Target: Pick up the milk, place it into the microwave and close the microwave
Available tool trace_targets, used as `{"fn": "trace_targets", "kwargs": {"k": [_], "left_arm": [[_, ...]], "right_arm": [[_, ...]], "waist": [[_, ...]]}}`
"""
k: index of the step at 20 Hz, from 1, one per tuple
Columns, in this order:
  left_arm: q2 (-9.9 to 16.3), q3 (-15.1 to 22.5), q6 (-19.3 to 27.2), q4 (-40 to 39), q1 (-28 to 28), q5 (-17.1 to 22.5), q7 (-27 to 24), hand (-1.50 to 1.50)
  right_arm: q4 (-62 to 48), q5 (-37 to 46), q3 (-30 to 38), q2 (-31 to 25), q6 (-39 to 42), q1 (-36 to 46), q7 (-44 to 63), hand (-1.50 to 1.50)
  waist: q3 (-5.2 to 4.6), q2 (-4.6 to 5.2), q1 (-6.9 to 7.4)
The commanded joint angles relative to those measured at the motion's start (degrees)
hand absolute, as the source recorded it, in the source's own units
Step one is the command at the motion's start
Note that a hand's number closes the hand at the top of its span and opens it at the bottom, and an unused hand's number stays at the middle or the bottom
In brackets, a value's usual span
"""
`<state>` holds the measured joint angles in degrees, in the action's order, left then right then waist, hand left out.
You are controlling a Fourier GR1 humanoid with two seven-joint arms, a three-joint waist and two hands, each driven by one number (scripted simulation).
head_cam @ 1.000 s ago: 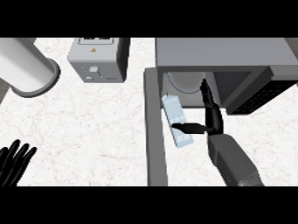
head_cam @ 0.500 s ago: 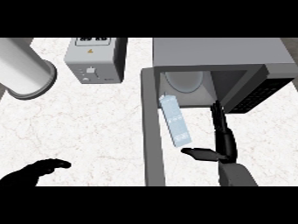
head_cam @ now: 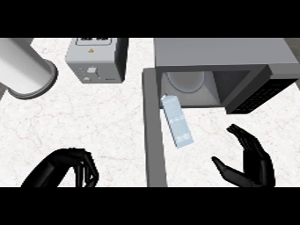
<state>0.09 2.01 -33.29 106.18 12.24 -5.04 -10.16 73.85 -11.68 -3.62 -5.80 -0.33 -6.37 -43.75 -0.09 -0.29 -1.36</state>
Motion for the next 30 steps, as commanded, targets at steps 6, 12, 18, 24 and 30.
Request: {"fn": "trace_targets", "kwargs": {"k": [6, 12, 18, 24, 30], "left_arm": [[-0.09, 14.97, 13.45, -10.65, -9.85, -9.44, -2.03, 1.5], [-0.09, 24.34, 24.02, -22.65, -24.63, -10.76, -0.68, 1.5], [-0.08, 32.83, 34.27, -37.42, -34.81, -6.16, 1.28, 1.5], [-0.07, 43.72, 40.38, -45.39, -42.89, 7.44, 5.82, 1.5], [-0.06, 49.66, 48.11, -48.74, -47.74, 17.0, 1.36, -1.5]], "right_arm": [[13.98, -6.31, 5.93, -7.53, 5.59, -10.78, 4.15, -1.5], [18.22, -3.59, 5.59, -8.24, 3.74, -10.58, 6.47, -1.5], [25.39, -6.66, 6.93, -9.18, 5.37, -11.3, 9.25, -1.5], [29.45, -11.07, 7.04, -11.79, 10.47, -10.62, 12.37, -1.5], [32.98, -10.3, 4.5, -12.64, 11.51, -9.6, 14.6, -1.5]], "waist": [[0.05, 0.22, 0.39], [0.05, 0.39, 0.02], [0.03, 0.54, -0.7], [-0.02, 0.85, -3.08], [-0.12, 1.61, -6.4]]}}
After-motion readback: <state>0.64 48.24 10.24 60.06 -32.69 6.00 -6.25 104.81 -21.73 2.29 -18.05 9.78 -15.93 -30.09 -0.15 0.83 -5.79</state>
